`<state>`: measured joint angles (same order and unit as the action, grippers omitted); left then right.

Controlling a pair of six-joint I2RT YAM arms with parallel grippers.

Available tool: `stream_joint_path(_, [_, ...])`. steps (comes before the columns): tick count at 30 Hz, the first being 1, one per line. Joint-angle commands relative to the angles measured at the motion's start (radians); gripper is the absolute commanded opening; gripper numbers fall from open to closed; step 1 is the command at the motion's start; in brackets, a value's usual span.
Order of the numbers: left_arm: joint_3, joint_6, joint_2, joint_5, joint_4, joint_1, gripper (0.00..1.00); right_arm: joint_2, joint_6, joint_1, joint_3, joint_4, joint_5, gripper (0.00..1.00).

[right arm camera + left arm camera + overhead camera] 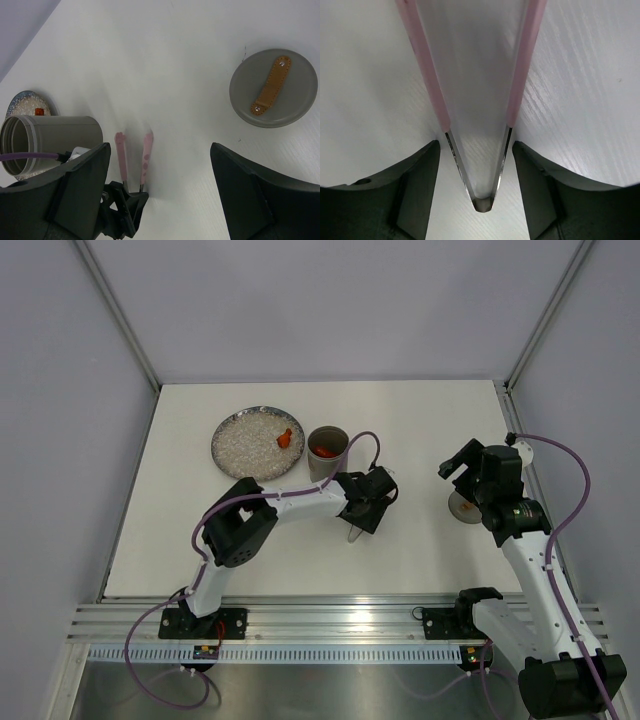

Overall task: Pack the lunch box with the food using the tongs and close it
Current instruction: Pick up the clamp at the center of the board.

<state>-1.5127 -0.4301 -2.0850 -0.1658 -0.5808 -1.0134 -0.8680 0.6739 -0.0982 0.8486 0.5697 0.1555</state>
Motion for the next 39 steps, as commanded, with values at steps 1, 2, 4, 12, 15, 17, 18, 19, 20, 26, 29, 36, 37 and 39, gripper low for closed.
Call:
stream_joint_path(1, [-0.003,-0.096,-0.009,-0.014,0.003,-0.002,0.60,0.014,0.000,0.006,0.021,-0.016,-0.010,0.89])
stream_joint_path(2, [-0.004,-0.114,-0.015,-0.012,-0.001,-0.002,0.60,0.014,-0.003,0.006,0.021,-0.014,-0.010,0.89])
stream_joint_path(4, [-0.004,-0.130,-0.020,-0.011,0.001,-0.002,0.59,0.014,-0.005,0.006,0.023,-0.014,-0.010,0.89])
stream_joint_path(12, [-0.015,-0.190,-0.037,-0.043,-0.050,-0.005,0.56,0.004,-0.005,0.006,0.027,-0.022,-0.014,0.89])
stream_joint_path(15, [-0.003,-0.208,-0.033,-0.044,-0.054,-0.010,0.55,0.000,-0.002,0.006,0.026,-0.027,-0.020,0.89])
stream_joint_path(17, [0.003,-0.216,-0.035,-0.038,-0.050,-0.016,0.54,0.001,-0.002,0.006,0.023,-0.031,-0.022,0.89])
stream_joint_path(18, [0.006,-0.219,-0.037,-0.037,-0.050,-0.017,0.53,0.000,0.001,0.006,0.023,-0.031,-0.024,0.89])
stream_joint_path(19, [0.005,-0.220,-0.043,-0.035,-0.054,-0.020,0.53,0.000,0.000,0.006,0.023,-0.030,-0.024,0.89])
stream_joint_path(20, [0.003,-0.225,-0.047,-0.035,-0.057,-0.024,0.53,0.000,0.000,0.006,0.023,-0.031,-0.024,0.89])
stream_joint_path(26, [0.014,-0.233,-0.047,-0.046,-0.067,-0.033,0.57,0.011,0.001,0.006,0.035,-0.018,-0.019,0.89])
stream_joint_path(29, [0.035,-0.226,-0.032,-0.043,-0.056,-0.033,0.57,0.018,0.009,0.006,0.035,-0.013,-0.024,0.89])
stream_joint_path(36, [0.036,-0.203,-0.014,-0.052,-0.057,-0.033,0.09,0.043,0.023,0.005,0.030,-0.007,-0.031,0.89])
stream_joint_path(37, [0.036,-0.196,0.000,-0.055,-0.057,-0.033,0.06,0.046,0.021,0.006,0.032,-0.001,-0.028,0.89])
stream_joint_path(39, [0.037,-0.184,0.017,-0.052,-0.057,-0.033,0.00,0.052,0.019,0.006,0.035,0.004,-0.025,0.89])
